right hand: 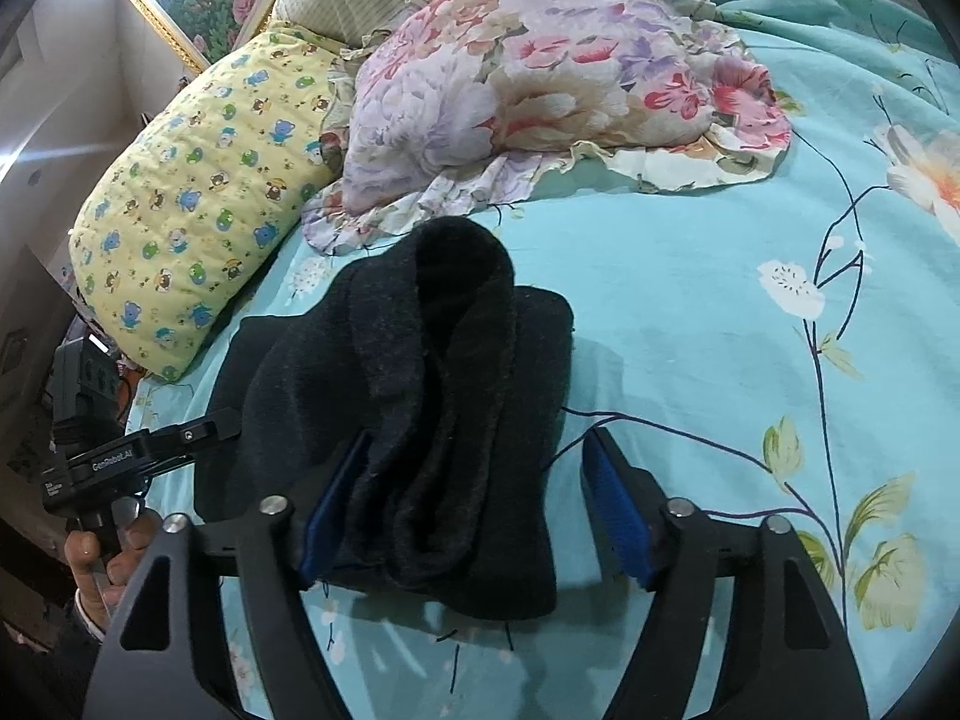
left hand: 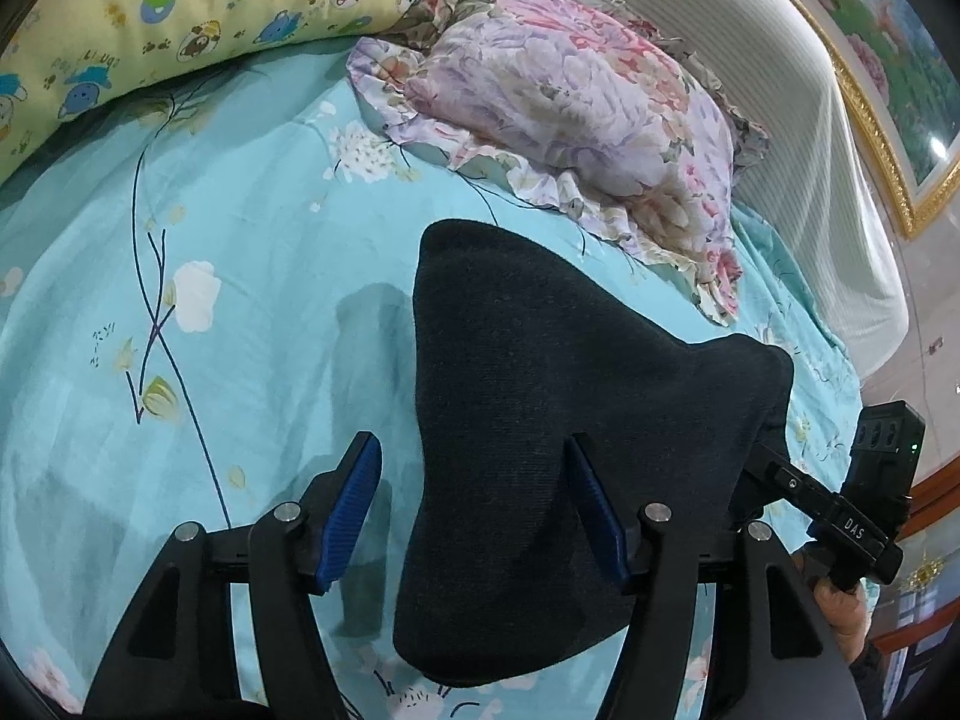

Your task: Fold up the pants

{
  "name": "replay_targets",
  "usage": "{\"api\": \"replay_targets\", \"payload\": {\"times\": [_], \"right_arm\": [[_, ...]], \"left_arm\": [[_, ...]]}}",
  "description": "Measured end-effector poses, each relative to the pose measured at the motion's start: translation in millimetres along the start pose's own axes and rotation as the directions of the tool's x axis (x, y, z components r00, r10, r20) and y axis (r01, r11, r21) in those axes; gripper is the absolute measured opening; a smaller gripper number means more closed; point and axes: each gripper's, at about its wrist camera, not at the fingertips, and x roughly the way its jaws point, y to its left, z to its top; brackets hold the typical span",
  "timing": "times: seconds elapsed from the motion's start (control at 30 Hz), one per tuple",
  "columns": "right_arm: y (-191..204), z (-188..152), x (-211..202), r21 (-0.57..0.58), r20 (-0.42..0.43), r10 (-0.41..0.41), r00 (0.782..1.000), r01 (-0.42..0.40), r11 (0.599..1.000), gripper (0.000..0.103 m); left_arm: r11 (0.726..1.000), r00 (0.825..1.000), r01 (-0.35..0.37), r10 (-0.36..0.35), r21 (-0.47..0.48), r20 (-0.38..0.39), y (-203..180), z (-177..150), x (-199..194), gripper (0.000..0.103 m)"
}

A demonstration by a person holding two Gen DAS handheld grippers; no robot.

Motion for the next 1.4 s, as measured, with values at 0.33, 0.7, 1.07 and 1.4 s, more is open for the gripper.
{"api": "replay_targets", "payload": {"times": [0.33,0.7,1.07,1.4], "right_arm": [[4,0,-4,-0.010,0.002,-0.017,1.000,0.017,1.000,0.078],[36,-9,-27,-0.131,0.050,-0.032,0.998,0.038,0.991,0.084],[59,-32,-45,-0.248,0.106,-0.062,0.992,0.086,0.965,0.088],[66,-55,-50,-0.283,0.123,-0.092,0.988,0.124,0.951,0.089]], "left_arm": [[1.000,1.000,-0.006,0.006,0.012,-0.004,-4,-3,-4,0.071],[0.995,0.996,-0.075,0.072,0.067,0.048,-22,-22,-29,0.077],[0.976,0.982,-0.169,0.155,0.135,0.108,-39,-53,-49,0.079],[0.945,0.957,-0.270,0.242,0.186,0.158,-52,-77,-60,0.081]]}}
